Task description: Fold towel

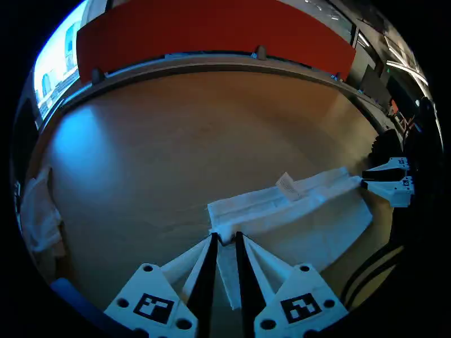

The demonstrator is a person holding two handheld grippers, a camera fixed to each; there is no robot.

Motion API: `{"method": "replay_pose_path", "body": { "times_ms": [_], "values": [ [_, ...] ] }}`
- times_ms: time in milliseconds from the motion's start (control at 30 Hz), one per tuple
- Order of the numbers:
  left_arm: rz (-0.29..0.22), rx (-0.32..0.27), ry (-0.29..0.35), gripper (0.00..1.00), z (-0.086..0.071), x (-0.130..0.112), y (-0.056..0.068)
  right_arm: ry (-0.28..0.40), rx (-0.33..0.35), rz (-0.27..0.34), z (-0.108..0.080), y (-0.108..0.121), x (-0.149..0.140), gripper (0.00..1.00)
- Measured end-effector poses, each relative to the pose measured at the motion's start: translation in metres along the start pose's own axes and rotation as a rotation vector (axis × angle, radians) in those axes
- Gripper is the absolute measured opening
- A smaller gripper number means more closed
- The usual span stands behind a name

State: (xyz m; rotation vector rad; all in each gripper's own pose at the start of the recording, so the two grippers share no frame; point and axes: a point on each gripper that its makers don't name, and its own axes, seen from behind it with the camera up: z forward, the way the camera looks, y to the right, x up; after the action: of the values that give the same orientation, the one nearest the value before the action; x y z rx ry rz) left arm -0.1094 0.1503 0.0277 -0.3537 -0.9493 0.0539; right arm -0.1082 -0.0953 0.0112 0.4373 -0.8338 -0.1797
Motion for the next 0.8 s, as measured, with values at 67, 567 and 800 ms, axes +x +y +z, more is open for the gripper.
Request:
{"method": "replay_pose_path", "body": {
  "times_ms": [67, 567, 800],
  "values": [
    [-0.003, 0.008, -0.001, 0.29, 0.001, 0.001, -0.002, -0.003, -0.006, 0.003, 0.001, 0.003, 0.0, 0.43],
    [-0.013, 0.052, 0.033, 0.85, -0.007, 0.011, -0.015, 0.039, -0.039, -0.01, -0.004, 0.012, 0.01, 0.93],
    [-0.017, 0.053, 0.042, 0.93, -0.013, 0.008, -0.016, 0.058, -0.039, -0.006, -0.012, 0.013, 0.017, 1.0]
  ]
}}
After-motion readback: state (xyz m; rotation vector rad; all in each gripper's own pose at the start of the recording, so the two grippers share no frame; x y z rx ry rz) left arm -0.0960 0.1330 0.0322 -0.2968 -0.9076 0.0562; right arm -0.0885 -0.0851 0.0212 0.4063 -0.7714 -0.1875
